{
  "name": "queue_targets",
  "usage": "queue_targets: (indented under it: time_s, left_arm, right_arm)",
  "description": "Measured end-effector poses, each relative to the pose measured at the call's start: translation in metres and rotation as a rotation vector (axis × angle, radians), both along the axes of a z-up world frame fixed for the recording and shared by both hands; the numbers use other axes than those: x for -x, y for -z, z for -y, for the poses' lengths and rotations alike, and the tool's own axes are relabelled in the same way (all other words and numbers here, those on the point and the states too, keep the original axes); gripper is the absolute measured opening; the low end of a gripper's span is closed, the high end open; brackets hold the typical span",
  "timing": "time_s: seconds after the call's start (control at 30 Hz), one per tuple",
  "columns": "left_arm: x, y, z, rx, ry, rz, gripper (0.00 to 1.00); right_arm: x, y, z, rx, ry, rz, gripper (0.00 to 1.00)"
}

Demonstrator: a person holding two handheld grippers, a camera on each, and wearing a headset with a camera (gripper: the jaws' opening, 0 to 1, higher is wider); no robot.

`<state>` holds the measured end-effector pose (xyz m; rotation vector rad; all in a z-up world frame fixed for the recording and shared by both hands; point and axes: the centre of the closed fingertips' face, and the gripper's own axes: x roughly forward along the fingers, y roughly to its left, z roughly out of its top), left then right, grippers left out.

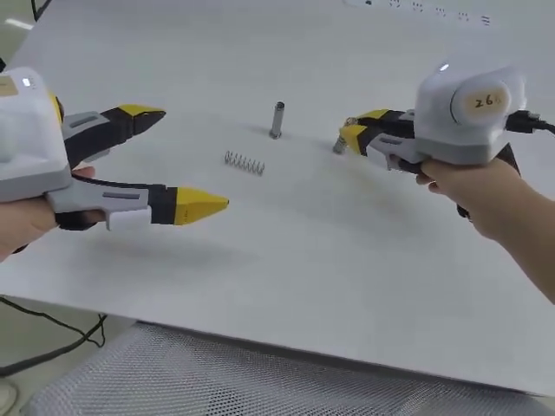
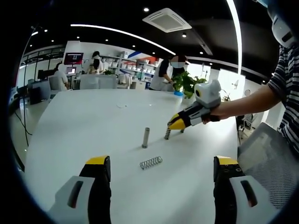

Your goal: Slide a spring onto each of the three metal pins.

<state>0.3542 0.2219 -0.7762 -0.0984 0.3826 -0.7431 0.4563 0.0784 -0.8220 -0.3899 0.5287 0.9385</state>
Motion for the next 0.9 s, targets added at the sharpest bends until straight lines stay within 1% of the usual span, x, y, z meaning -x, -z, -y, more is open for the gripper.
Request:
queue_targets:
  time_s: [0.03,0.1,0.17,0.27,0.37,0.43,0.47,0.53,0.57,0.67,0.73,0.8,0.9]
  left_arm:
    - [0.000,0.000,0.000,-0.001,0.001,-0.001,0.91]
    - [0.001,0.000,0.001,-0.003,0.003,-0.001,0.91]
    - [0.001,0.000,0.001,0.000,0.002,-0.001,0.91]
    - [0.002,-0.001,0.001,0.004,0.002,-0.001,0.91]
    - [0.002,-0.001,0.002,0.003,0.004,0.001,0.91]
    - [0.002,-0.002,0.003,0.004,0.006,0.001,0.91]
    - [0.002,-0.002,0.003,0.003,0.007,0.001,0.90]
    - [0.002,-0.001,0.003,0.001,0.011,-0.003,0.90]
    - [0.002,0.000,0.003,-0.001,0.011,-0.004,0.90]
    - [0.003,0.000,0.003,0.001,0.012,-0.005,0.90]
    - [0.003,-0.001,0.003,0.002,0.013,-0.006,0.90]
    - [0.003,-0.001,0.004,0.000,0.017,-0.007,0.90]
    - [0.002,-0.001,0.003,0.000,0.017,-0.007,0.91]
  right_arm:
    - [0.001,0.001,0.000,0.012,-0.007,0.005,0.13]
    - [0.004,0.004,0.001,0.020,-0.011,-0.001,0.13]
    - [0.003,0.003,0.002,0.009,-0.002,-0.001,0.13]
    - [0.004,0.003,0.002,0.015,-0.005,0.006,0.13]
    - [0.004,0.003,0.001,0.011,0.002,-0.009,0.13]
    - [0.005,0.007,0.002,0.031,0.002,-0.026,0.14]
    - [0.006,0.008,0.002,0.030,0.003,-0.033,0.15]
    - [0.006,0.007,0.001,0.007,0.013,-0.046,0.21]
    - [0.005,0.006,0.001,0.003,0.021,-0.041,0.22]
    - [0.002,0.003,0.003,-0.008,0.034,-0.035,0.23]
    - [0.002,-0.001,0.002,-0.034,0.044,-0.044,0.24]
    - [0.002,-0.006,0.003,-0.040,0.045,-0.029,0.26]
    - [0.003,-0.009,0.005,-0.050,0.050,-0.029,0.27]
